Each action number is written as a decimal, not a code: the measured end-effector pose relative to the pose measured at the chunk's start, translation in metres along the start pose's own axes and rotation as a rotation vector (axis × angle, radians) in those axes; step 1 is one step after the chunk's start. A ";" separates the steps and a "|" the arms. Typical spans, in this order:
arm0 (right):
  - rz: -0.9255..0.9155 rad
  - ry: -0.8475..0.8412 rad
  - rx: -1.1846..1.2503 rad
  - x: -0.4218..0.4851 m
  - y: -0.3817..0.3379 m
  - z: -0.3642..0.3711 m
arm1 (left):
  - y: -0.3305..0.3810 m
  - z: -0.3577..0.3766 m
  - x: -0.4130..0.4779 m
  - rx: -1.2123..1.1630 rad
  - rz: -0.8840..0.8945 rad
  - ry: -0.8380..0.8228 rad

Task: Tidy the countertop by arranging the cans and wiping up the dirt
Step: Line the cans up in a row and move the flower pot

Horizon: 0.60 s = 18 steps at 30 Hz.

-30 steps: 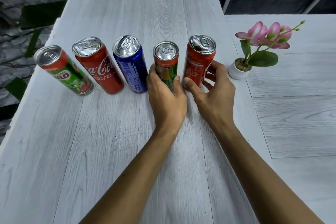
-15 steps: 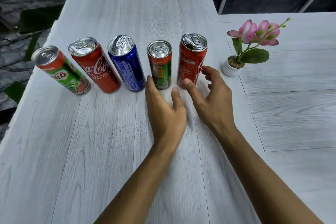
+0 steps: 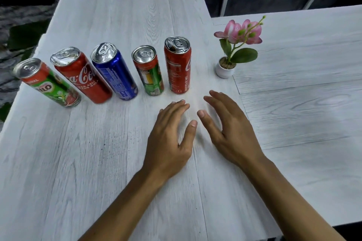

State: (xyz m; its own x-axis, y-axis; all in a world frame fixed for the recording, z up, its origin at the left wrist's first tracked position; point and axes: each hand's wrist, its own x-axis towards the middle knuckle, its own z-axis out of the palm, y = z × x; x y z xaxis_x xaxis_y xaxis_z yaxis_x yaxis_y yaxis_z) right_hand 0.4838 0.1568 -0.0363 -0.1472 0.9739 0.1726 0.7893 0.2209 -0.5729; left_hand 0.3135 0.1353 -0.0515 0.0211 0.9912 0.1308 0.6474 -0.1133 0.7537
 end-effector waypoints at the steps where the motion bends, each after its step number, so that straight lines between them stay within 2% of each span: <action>1: -0.010 0.001 -0.009 -0.003 0.005 -0.003 | 0.001 0.002 0.001 0.019 0.024 -0.023; 7: -0.022 0.018 -0.037 -0.009 0.033 -0.022 | 0.010 0.013 0.009 0.071 0.083 -0.121; 18: -0.016 0.009 -0.104 0.003 0.069 -0.044 | 0.020 0.031 0.032 0.060 0.126 -0.148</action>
State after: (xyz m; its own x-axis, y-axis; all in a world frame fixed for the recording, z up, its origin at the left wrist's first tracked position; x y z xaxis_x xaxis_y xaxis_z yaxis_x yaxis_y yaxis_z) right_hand 0.5638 0.1730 -0.0397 -0.1558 0.9696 0.1885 0.8447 0.2297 -0.4834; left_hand 0.3504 0.1669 -0.0521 0.2137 0.9693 0.1217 0.6766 -0.2367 0.6972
